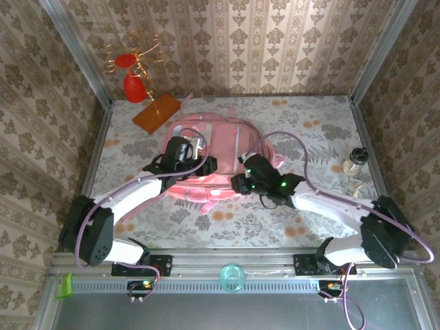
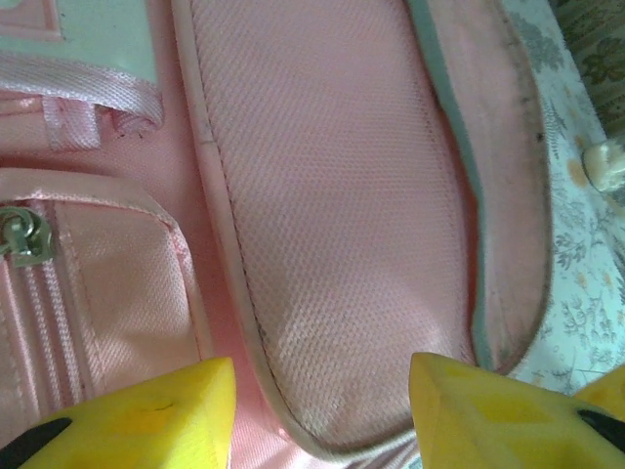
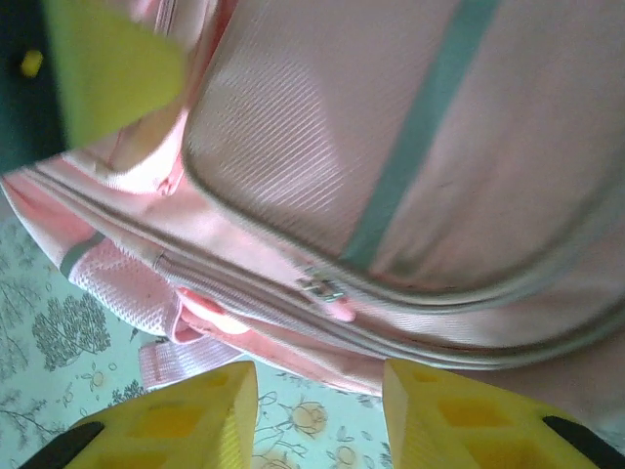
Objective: Pack books, pencil case, and school supplies into a backpack
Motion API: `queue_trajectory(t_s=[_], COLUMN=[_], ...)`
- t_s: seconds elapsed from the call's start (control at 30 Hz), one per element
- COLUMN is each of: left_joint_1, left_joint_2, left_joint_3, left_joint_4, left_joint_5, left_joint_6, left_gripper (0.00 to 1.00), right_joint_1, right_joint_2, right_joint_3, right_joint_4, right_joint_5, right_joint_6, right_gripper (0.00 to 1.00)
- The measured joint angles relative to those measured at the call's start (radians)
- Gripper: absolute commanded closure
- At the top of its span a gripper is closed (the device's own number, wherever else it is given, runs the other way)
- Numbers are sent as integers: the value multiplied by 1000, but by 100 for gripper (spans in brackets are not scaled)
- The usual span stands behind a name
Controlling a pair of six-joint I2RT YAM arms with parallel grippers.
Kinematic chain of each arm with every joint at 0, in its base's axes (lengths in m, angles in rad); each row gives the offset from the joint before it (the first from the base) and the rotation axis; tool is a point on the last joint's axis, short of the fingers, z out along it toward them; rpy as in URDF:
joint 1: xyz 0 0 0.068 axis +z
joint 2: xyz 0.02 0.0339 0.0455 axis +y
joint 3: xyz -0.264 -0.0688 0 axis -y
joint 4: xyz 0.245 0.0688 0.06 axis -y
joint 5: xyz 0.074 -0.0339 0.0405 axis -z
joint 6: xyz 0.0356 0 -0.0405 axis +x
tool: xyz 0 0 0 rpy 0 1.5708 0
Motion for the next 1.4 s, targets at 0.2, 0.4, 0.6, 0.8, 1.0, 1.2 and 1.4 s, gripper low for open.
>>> queue_trajectory(t_s=[0.2, 0.4, 0.6, 0.8, 1.0, 1.2, 1.4], left_joint_1=[0, 0, 0, 0, 2, 3, 14], left_joint_2=[34, 35, 40, 40, 40, 40, 40], left_joint_3=[22, 29, 29, 29, 29, 29, 29], left_joint_4=[2, 3, 3, 3, 3, 3, 3], left_joint_5=[6, 6, 7, 10, 10, 11, 14], left_joint_6=[7, 16, 23, 28, 31, 31, 39], left_gripper=[50, 50, 50, 50, 50, 50, 49], right_joint_1=[35, 55, 99, 119, 130, 134, 138], right_joint_2=[121, 180, 222, 235, 226, 218, 218], right_joint_3=[0, 1, 23, 52, 55, 64, 71], right_joint_4=[85, 118, 113, 73, 26, -2, -1], right_joint_5=[64, 138, 249, 360, 407, 418, 417], right_joint_6=[56, 93, 132, 190, 213, 216, 212], right_gripper=[65, 66, 66, 70, 73, 77, 83])
